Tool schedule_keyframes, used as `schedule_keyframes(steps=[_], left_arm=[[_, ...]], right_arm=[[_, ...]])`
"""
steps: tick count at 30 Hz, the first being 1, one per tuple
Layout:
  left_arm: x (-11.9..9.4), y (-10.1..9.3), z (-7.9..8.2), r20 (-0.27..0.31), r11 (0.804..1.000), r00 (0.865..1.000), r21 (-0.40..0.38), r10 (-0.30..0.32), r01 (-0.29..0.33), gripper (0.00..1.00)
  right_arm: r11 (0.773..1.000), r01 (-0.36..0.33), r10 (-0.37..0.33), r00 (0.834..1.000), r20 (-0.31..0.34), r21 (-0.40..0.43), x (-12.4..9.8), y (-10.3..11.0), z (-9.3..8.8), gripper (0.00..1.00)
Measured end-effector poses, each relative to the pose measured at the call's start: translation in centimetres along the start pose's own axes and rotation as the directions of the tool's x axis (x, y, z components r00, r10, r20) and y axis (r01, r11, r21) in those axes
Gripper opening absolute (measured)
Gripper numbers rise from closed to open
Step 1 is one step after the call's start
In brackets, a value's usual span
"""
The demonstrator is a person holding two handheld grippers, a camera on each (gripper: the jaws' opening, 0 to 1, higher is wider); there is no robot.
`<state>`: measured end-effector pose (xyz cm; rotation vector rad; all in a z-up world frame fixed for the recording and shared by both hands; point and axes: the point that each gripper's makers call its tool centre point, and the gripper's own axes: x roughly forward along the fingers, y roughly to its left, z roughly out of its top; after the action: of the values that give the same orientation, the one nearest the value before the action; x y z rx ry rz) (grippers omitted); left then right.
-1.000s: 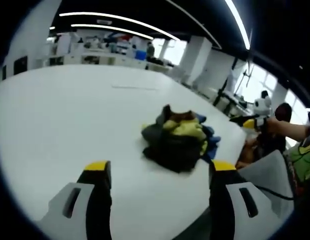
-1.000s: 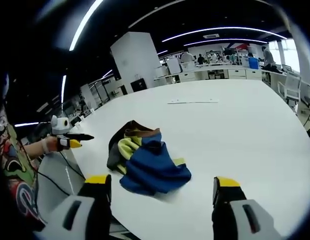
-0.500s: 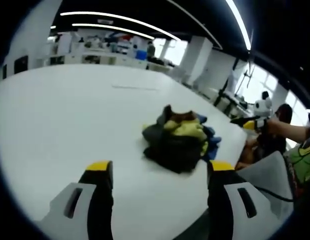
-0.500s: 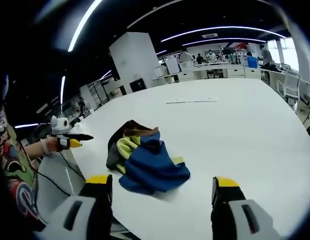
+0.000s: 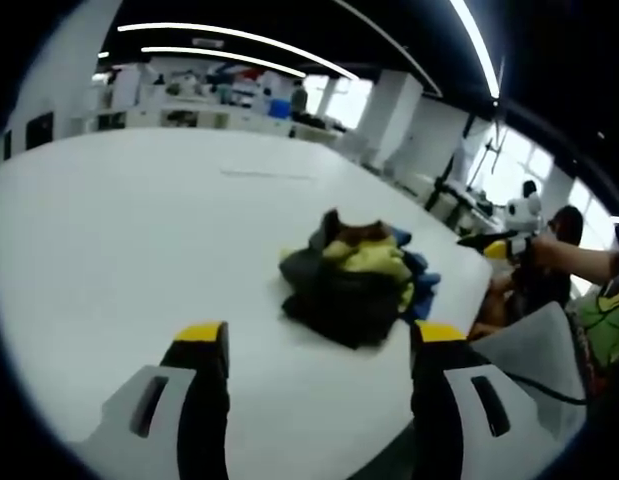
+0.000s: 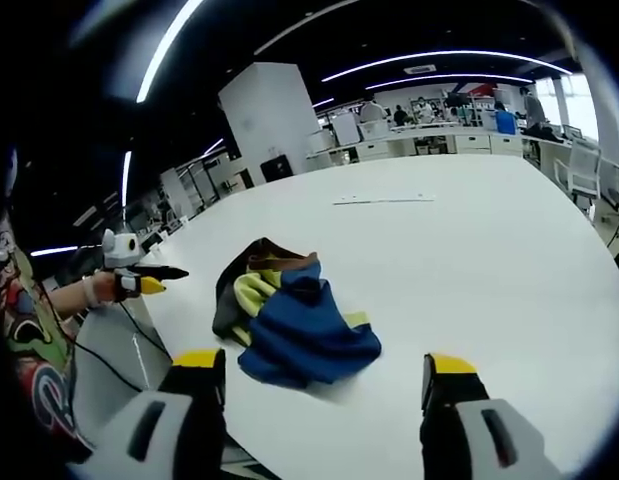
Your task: Fold the garment on the visible template until the final outline fits inside the template.
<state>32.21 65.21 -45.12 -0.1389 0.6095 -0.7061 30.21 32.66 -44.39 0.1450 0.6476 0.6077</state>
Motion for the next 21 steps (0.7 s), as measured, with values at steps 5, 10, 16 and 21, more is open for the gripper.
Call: schedule_keyframes(steps=[5, 10, 16, 21], left_arm=[[0.25, -0.01, 0.09, -0.001, 1.000, 1.000, 0.000, -0.002, 0.002, 0.69], [0.53, 0.03, 0.30, 0.001, 1.000, 1.000, 0.003, -0.002, 0.002, 0.67], [0.72, 0.28, 0.55, 0.008, 1.000, 1.000, -0.001, -0.001, 0.001, 0.67], [0.84, 0.67, 0.65, 0.009, 1.000, 1.000, -0.002, 0.003, -0.003, 0.67]], right_arm=[[1.000, -0.003, 0.003, 1.000, -0.002, 0.005, 0.05, -0.07, -0.03, 0.79], [1.000, 0.000, 0.000, 1.000, -0.006, 0.005, 0.15, -0.34, -0.09, 0.78], [1.000, 0.002, -0.002, 1.000, -0.005, 0.007, 0.19, -0.53, -0.03, 0.78], [1.000, 0.005, -0.005, 1.000, -0.009, 0.008, 0.30, -0.73, -0.01, 0.78]])
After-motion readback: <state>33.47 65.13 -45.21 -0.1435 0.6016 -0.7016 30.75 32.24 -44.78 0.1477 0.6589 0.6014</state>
